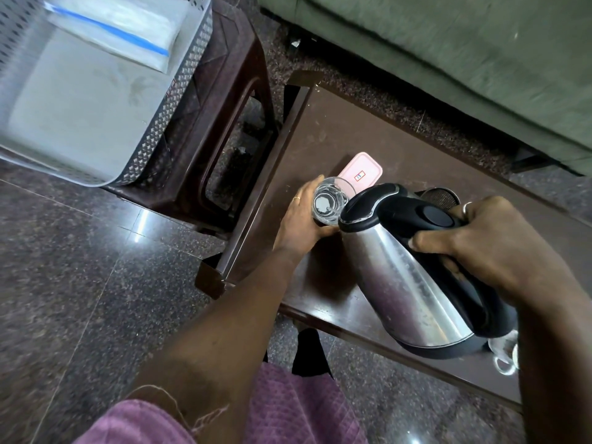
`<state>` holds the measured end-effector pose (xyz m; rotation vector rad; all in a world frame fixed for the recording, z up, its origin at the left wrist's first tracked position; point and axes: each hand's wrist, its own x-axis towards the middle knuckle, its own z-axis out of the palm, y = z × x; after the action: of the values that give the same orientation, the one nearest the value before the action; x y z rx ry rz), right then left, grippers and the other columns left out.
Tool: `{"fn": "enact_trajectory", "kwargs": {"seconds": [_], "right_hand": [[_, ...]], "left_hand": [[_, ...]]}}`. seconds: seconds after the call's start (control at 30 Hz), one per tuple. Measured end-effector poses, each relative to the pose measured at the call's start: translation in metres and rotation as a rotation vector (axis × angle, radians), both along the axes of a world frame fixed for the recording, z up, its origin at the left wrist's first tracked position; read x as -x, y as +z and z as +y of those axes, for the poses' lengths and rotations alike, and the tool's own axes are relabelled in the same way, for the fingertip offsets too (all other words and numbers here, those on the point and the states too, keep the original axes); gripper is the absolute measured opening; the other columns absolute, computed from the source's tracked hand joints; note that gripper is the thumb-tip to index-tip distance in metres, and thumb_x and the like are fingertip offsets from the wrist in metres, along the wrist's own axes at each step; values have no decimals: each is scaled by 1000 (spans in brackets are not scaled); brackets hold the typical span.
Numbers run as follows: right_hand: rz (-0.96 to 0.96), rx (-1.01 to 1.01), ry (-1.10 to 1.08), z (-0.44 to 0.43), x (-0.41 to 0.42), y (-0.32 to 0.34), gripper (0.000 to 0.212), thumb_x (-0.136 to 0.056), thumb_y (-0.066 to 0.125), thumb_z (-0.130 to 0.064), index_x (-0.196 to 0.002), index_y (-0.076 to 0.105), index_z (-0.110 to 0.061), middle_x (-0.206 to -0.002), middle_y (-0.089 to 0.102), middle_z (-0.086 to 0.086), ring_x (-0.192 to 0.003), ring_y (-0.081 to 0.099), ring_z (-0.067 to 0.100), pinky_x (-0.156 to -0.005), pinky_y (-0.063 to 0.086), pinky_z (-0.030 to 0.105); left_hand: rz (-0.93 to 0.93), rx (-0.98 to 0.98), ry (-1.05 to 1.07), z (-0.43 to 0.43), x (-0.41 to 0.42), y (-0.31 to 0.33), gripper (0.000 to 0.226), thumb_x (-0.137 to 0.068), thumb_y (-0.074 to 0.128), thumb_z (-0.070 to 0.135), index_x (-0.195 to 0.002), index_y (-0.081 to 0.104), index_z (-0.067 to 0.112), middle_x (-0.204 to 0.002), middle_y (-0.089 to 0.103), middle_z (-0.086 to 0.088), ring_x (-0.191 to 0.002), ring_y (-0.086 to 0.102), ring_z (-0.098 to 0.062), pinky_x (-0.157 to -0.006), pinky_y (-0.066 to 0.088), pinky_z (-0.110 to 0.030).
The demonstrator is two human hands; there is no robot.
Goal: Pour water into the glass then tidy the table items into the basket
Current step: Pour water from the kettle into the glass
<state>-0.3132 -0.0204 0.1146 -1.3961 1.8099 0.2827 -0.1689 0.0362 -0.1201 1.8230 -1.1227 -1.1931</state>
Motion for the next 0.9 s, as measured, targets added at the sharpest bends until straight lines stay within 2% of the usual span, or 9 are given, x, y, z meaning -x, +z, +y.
{"fn": "enact_trajectory", "kwargs": {"seconds": [0.2, 0.5, 0.73, 0.9], "right_hand": [[11, 13, 12, -2, -3, 2, 21, -59, 77, -22, -59, 63, -5, -40, 57, 8, -32, 50, 17, -30, 37, 17], [15, 11, 31, -4, -5, 4, 20, -61, 76, -21, -59, 62, -6, -39, 56, 8, -30, 47, 16, -28, 34, 17], [1, 11, 26, -4, -5, 4, 21, -62, 77, -19, -57, 61, -7, -36, 52, 6, -26, 44, 14, -26, 32, 15], [-1, 12, 12, -3, -4, 4, 20, -62, 77, -19, -58, 62, -7, -36, 53, 5, -26, 44, 13, -25, 32, 15]], "left_hand": [[4, -14, -5, 0, 0, 1, 99, -57, 84, 18, -141, 31, 19, -144, 40, -3, -133, 38, -16, -109, 29, -27], [-5, -6, 7, 1, 2, 0, 99, -56, 83, 22, -141, 31, 20, -143, 41, -1, -132, 39, -15, -107, 29, -25], [-2, 11, 27, 1, 5, 2, 95, -59, 81, 15, -141, 32, 15, -143, 41, -5, -131, 40, -19, -108, 30, -27], [-2, 1, 9, 4, 4, 4, 98, -60, 82, 20, -142, 29, 17, -145, 38, -3, -133, 38, -17, -108, 29, -26]]}}
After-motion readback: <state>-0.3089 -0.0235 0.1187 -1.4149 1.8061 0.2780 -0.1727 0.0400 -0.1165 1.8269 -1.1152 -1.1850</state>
